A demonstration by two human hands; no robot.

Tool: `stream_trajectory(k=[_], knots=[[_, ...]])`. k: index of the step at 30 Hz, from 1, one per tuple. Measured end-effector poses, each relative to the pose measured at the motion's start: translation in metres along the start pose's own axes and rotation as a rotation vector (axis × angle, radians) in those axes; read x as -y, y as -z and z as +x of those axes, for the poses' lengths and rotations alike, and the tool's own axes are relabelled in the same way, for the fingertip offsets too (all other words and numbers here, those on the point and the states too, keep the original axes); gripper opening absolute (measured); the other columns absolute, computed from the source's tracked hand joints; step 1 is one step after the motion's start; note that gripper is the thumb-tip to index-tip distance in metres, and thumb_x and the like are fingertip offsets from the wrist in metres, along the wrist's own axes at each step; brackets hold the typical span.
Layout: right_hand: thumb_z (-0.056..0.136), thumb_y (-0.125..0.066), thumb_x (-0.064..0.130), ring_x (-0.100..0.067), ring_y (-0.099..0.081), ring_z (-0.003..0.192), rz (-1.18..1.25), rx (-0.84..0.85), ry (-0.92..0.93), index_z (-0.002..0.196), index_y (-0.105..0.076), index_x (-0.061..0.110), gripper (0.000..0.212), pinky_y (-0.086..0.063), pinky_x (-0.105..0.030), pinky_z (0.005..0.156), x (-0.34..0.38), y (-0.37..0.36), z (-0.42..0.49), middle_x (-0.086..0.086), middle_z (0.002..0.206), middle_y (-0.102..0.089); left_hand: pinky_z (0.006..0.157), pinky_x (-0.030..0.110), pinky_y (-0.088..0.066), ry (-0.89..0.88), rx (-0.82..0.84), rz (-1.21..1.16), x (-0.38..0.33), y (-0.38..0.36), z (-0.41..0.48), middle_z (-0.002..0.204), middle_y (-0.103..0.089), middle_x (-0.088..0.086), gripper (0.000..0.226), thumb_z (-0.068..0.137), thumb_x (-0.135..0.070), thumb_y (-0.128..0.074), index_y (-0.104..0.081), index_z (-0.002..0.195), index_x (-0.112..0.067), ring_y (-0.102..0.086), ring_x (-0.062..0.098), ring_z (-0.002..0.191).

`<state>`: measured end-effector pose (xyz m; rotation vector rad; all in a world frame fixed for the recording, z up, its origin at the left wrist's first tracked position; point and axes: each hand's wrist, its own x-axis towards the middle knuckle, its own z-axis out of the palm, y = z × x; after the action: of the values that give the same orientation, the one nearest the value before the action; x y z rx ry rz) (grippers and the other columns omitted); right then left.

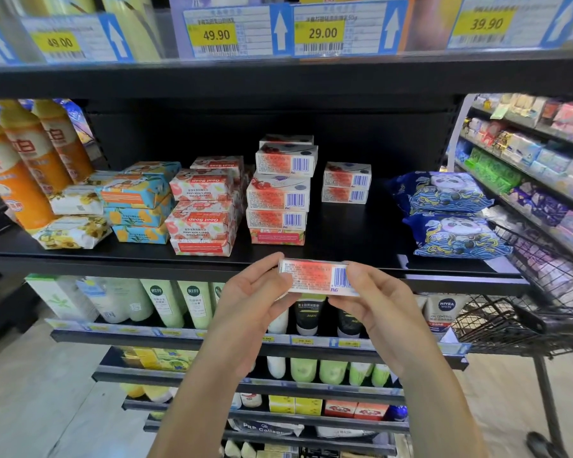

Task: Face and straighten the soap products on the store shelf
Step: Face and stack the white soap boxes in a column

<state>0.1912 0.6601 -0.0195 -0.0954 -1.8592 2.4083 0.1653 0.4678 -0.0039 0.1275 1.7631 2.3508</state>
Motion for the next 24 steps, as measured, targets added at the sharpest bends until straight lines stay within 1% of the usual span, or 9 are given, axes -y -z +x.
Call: stream_trajectory(k=[4,7,8,10,12,16,20,22,24], knots=[[0.079,-0.072,0.034,-0.021,-0.071,0.112,0.018,0.001,0.01,0.125,-0.068,0.012,0.052,-0.054,-0.036,0.097,-0.0006,0.0015,-0.0004,-0.007,0.114,-0.077,0.104,0.037,-0.051,0.007,0.013,-0.006,-0.0001,0.0,0.0011,0.122,-0.074,0.007,0.046,0.096,-0.009,-0.064,-0.056,0.14,-0.017,-0.069,0.018,0.116],[0.076,-0.075,0.026,-0.015,-0.072,0.11,-0.019,0.009,0.066,0.119,-0.07,0.022,0.044,-0.055,-0.026,0.089,-0.0008,0.003,-0.001,0.0,0.115,-0.077,0.113,0.045,-0.042,0.016,0.003,-0.039,0.0014,0.0015,0.0035,0.127,-0.072,0.003,0.054,0.087,-0.029,-0.078,-0.06,0.137,-0.025,-0.064,0.018,0.125],[0.075,-0.075,0.024,-0.014,-0.072,0.11,-0.03,0.015,0.085,0.12,-0.069,0.023,0.045,-0.056,-0.024,0.086,-0.0012,0.0035,-0.0011,0.001,0.116,-0.077,0.116,0.048,-0.039,0.024,0.002,-0.048,0.002,0.0018,0.0041,0.128,-0.072,0.002,0.055,0.087,-0.035,-0.077,-0.06,0.138,-0.025,-0.062,0.019,0.128],[0.074,-0.076,0.021,-0.013,-0.072,0.109,-0.035,0.028,0.117,0.124,-0.067,0.022,0.05,-0.057,-0.022,0.085,-0.0025,0.0047,-0.0007,0.002,0.118,-0.076,0.117,0.048,-0.038,0.027,0.013,-0.032,0.0032,0.0022,0.0054,0.129,-0.071,0.005,0.048,0.097,-0.038,-0.069,-0.059,0.139,-0.018,-0.062,0.021,0.128],[0.075,-0.076,0.017,-0.015,-0.072,0.111,-0.036,0.048,0.141,0.128,-0.065,0.02,0.054,-0.057,-0.023,0.087,-0.0035,0.0052,0.0,0.003,0.121,-0.074,0.114,0.047,-0.043,0.025,0.006,-0.021,0.0036,0.0026,0.0052,0.125,-0.073,0.01,0.043,0.1,-0.036,-0.059,-0.062,0.135,-0.01,-0.065,0.024,0.123],[0.073,-0.078,0.014,-0.016,-0.069,0.116,-0.066,0.067,0.17,0.131,-0.063,0.022,0.06,-0.058,-0.027,0.088,-0.0044,0.0062,0.0011,0.008,0.124,-0.073,0.107,0.045,-0.05,0.038,-0.017,-0.028,0.0039,0.0025,0.0052,0.118,-0.075,0.012,0.039,0.1,-0.032,-0.058,-0.067,0.127,-0.005,-0.071,0.026,0.113],[0.071,-0.08,0.015,-0.018,-0.067,0.12,-0.083,0.079,0.18,0.133,-0.061,0.025,0.066,-0.055,-0.038,0.096,-0.0063,0.0065,0.0031,0.01,0.129,-0.07,0.102,0.045,-0.053,0.023,-0.036,-0.012,0.005,0.0025,0.0058,0.114,-0.077,0.012,0.031,0.102,-0.026,-0.058,-0.07,0.121,-0.005,-0.073,0.026,0.11],[0.072,-0.08,0.016,-0.017,-0.065,0.123,-0.104,0.08,0.183,0.136,-0.06,0.027,0.068,-0.056,-0.038,0.097,-0.0074,0.0061,0.0036,0.01,0.132,-0.068,0.102,0.045,-0.053,0.013,-0.047,-0.015,0.0063,0.0028,0.0061,0.114,-0.077,0.012,0.03,0.101,-0.025,-0.058,-0.07,0.122,-0.006,-0.073,0.026,0.11],[0.074,-0.082,0.017,-0.014,-0.063,0.126,-0.166,0.078,0.202,0.138,-0.057,0.029,0.07,-0.056,-0.035,0.098,-0.0081,0.0062,0.0039,0.012,0.133,-0.067,0.102,0.044,-0.053,0.002,-0.055,-0.017,0.0072,0.0037,0.0065,0.114,-0.077,0.012,0.031,0.101,-0.024,-0.059,-0.069,0.123,-0.006,-0.072,0.026,0.11]])
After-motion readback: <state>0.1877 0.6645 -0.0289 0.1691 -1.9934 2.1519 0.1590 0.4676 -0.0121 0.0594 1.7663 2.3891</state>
